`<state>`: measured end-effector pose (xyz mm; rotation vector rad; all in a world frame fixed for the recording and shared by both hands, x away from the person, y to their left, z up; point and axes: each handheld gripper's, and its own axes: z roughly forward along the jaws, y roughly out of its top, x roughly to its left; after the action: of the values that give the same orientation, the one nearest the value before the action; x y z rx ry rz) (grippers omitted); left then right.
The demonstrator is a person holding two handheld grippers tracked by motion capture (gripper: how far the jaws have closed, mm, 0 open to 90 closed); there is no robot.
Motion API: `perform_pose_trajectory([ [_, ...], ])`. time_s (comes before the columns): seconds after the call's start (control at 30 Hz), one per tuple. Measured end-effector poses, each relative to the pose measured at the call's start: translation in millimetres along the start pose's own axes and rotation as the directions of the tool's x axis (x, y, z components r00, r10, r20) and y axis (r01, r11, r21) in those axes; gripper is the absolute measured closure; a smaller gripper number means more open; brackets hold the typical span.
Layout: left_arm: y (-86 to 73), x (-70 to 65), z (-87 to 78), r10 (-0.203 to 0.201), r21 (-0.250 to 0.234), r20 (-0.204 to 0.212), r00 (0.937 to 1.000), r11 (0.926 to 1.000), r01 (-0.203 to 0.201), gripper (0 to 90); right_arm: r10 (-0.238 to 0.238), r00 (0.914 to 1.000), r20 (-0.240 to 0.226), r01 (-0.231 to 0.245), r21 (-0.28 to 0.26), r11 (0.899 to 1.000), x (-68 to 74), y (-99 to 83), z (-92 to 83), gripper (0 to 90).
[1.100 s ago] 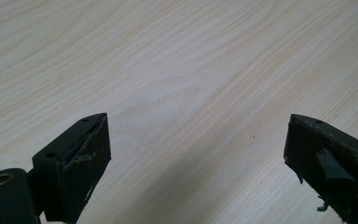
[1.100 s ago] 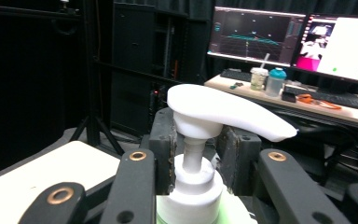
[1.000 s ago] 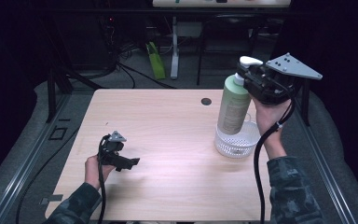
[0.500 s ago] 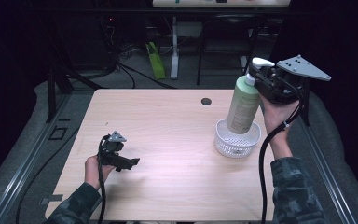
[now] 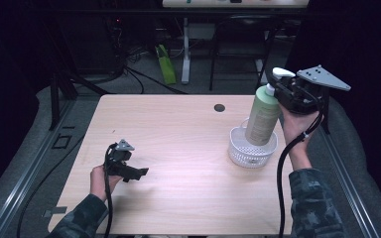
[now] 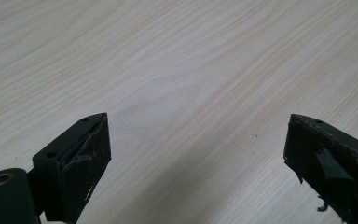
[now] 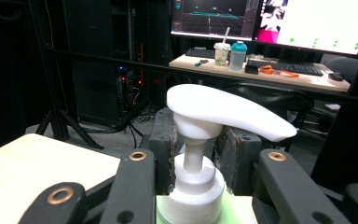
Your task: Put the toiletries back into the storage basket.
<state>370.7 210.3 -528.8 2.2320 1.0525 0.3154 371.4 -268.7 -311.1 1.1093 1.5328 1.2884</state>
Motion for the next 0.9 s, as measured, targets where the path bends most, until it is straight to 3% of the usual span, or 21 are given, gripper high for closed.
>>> perform_pose_trajectory([
  [0.9, 0.4, -1.3, -1.3, 0.004, 0.003, 0.000, 1.0000, 1.0000, -0.004, 7.4, 0.036, 0.9992, 0.017, -0.037, 0.054, 0.998, -6.7, -30.9, 8.5, 68.5],
])
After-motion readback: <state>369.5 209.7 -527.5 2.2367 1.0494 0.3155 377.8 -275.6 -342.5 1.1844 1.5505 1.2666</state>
